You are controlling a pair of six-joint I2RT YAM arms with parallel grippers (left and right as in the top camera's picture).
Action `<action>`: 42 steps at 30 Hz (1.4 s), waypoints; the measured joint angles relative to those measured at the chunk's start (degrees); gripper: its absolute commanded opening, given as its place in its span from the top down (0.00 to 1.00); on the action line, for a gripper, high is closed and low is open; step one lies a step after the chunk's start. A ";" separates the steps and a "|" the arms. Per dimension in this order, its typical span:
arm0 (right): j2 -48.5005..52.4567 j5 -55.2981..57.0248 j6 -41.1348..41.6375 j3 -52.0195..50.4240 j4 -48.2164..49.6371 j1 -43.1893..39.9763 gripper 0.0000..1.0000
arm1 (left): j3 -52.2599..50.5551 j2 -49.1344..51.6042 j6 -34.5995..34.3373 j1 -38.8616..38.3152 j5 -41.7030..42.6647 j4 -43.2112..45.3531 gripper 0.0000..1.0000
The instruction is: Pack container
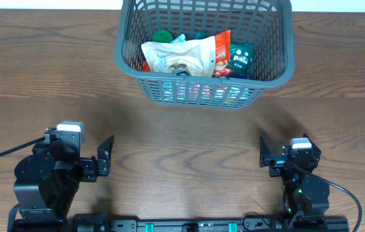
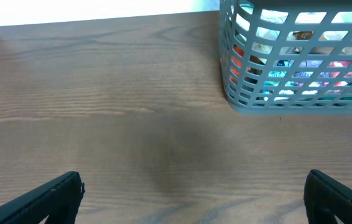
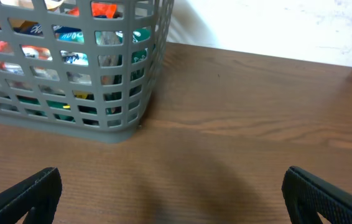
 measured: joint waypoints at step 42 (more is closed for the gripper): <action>0.00 0.09 1.25 -0.02 0.07 0.00 0.01 | -15.54 -24.90 0.20 -0.04 0.83 12.20 0.01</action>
